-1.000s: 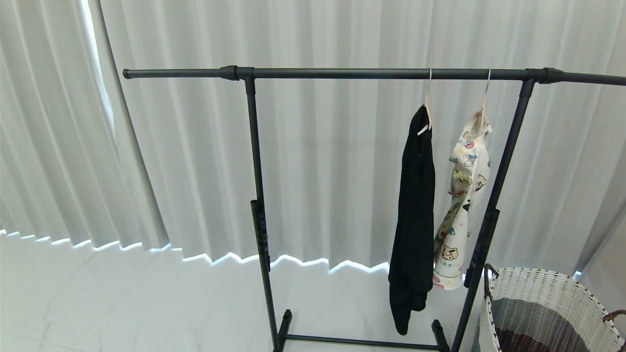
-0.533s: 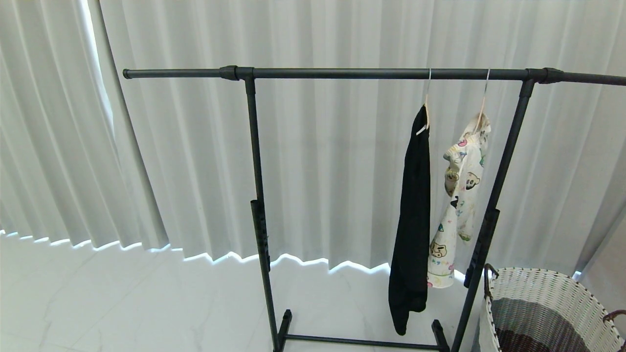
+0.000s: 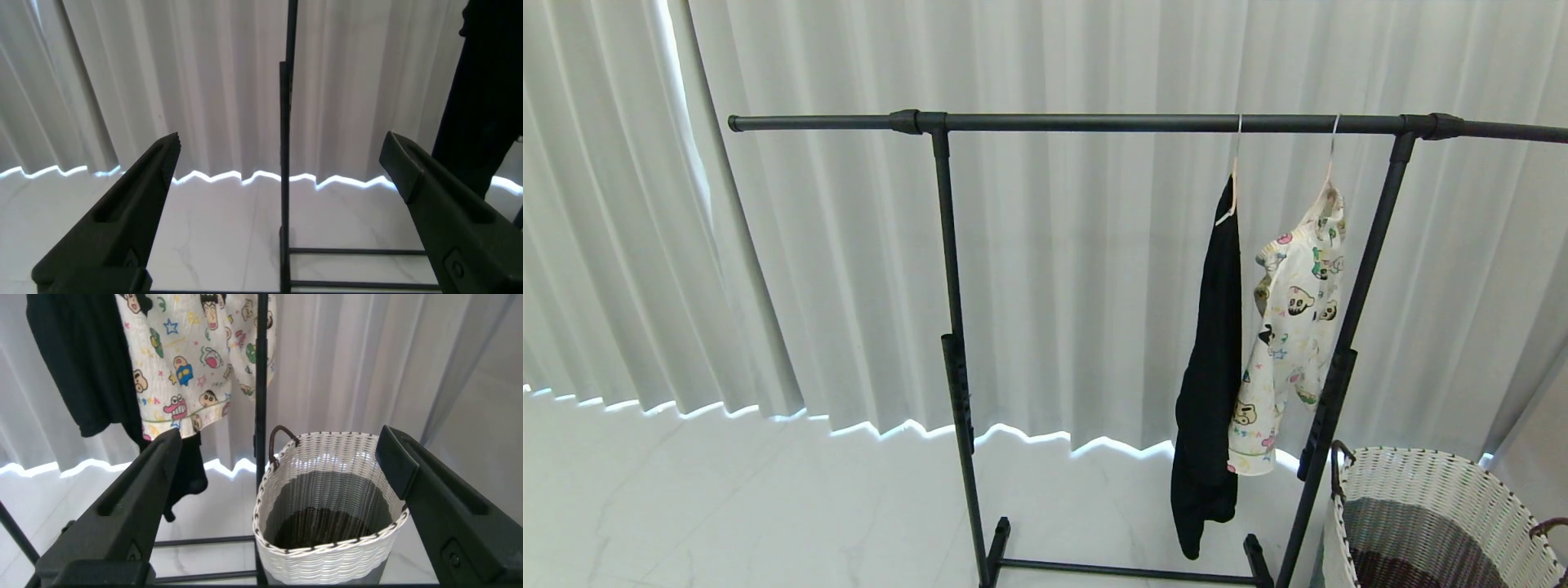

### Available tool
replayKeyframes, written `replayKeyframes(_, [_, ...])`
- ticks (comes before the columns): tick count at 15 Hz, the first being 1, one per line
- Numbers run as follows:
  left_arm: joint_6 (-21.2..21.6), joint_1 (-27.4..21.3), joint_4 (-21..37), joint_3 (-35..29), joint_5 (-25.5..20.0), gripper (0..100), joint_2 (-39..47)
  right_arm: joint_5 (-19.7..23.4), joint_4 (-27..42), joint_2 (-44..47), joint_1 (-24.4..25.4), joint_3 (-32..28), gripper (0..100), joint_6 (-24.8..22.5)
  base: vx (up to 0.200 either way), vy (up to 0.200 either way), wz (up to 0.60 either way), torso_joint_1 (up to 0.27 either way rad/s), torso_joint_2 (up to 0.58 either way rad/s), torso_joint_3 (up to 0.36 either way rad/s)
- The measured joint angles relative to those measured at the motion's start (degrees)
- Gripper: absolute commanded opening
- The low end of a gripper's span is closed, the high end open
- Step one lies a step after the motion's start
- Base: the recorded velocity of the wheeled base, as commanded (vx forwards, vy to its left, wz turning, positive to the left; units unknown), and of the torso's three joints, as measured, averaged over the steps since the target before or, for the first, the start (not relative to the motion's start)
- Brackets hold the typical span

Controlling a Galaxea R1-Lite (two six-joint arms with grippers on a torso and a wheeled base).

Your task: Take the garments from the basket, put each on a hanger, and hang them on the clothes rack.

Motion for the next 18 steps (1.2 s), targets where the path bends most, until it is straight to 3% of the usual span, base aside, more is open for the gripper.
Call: replayKeyframes(18, [0.0,0.0,0.1,0.0,0.0,100,0.0,0.0,0.0,0.0,0.0,0.0,100,0.0,0.0,0.0,0.0,0.0,0.0,0.0])
